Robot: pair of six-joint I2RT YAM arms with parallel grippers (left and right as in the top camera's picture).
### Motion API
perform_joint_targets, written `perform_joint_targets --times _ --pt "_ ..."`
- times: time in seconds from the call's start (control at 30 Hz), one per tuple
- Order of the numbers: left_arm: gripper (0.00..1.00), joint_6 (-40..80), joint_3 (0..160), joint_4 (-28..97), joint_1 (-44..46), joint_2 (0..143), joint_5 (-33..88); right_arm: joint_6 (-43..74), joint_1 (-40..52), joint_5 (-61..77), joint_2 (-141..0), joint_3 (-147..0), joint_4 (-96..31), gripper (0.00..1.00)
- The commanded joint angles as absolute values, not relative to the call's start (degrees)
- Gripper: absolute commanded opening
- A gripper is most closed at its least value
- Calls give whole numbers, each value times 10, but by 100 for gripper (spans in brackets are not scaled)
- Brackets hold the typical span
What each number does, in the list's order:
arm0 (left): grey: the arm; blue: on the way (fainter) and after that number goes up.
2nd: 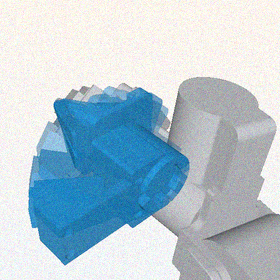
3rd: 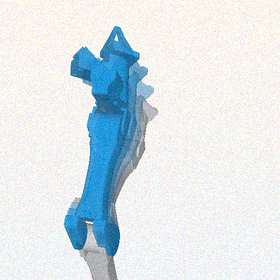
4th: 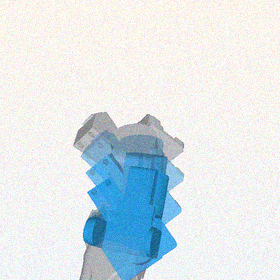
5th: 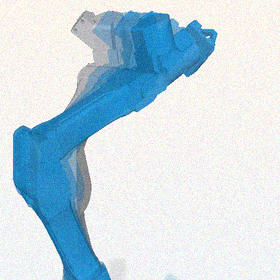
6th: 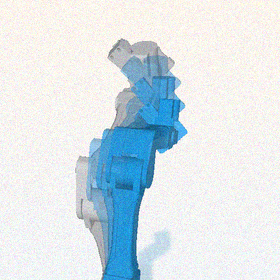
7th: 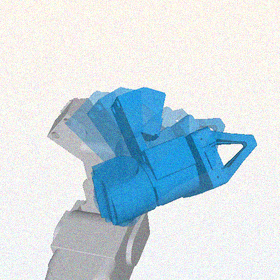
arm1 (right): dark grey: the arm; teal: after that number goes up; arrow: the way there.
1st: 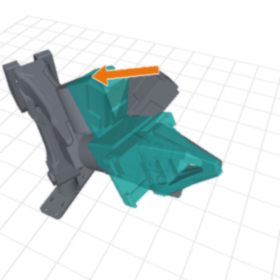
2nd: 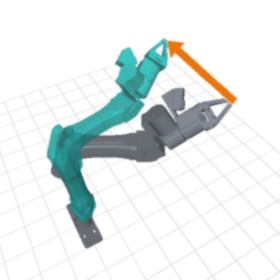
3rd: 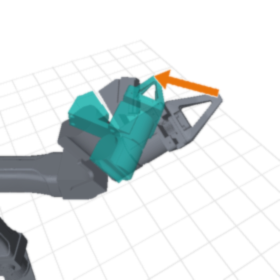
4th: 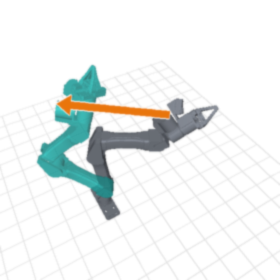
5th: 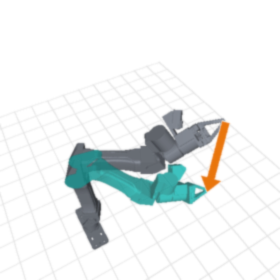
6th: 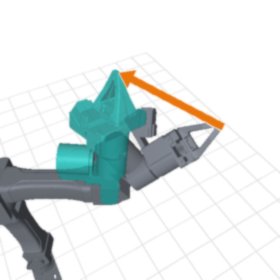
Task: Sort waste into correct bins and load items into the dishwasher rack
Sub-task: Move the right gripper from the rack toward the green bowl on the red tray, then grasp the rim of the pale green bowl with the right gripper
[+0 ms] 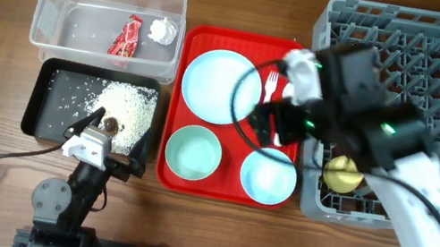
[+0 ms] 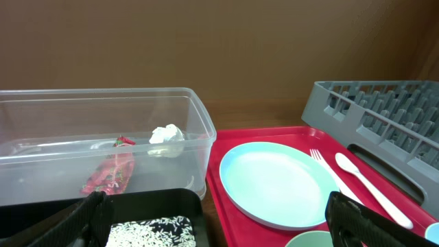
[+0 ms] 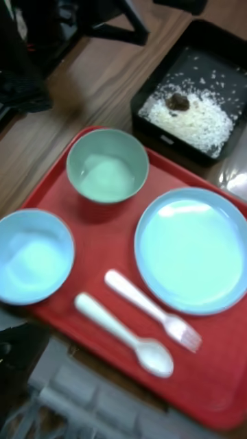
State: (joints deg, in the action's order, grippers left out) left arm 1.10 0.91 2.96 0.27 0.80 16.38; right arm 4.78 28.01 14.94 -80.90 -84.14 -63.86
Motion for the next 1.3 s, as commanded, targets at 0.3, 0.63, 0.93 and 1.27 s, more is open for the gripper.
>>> perform_joint_targets --times 0.3,0.63,0.93,1.27 --pt "100 2 4 28 5 2 158 169 411 94 -989 -846 -645 83" --pt "100 2 4 27 5 2 158 156 407 60 -1109 -846 -599 72" --pt "100 2 4 28 5 2 158 150 407 102 -1174 -846 -602 14" --pt "100 2 4 28 5 2 158 155 401 36 -1062 -846 -593 4"
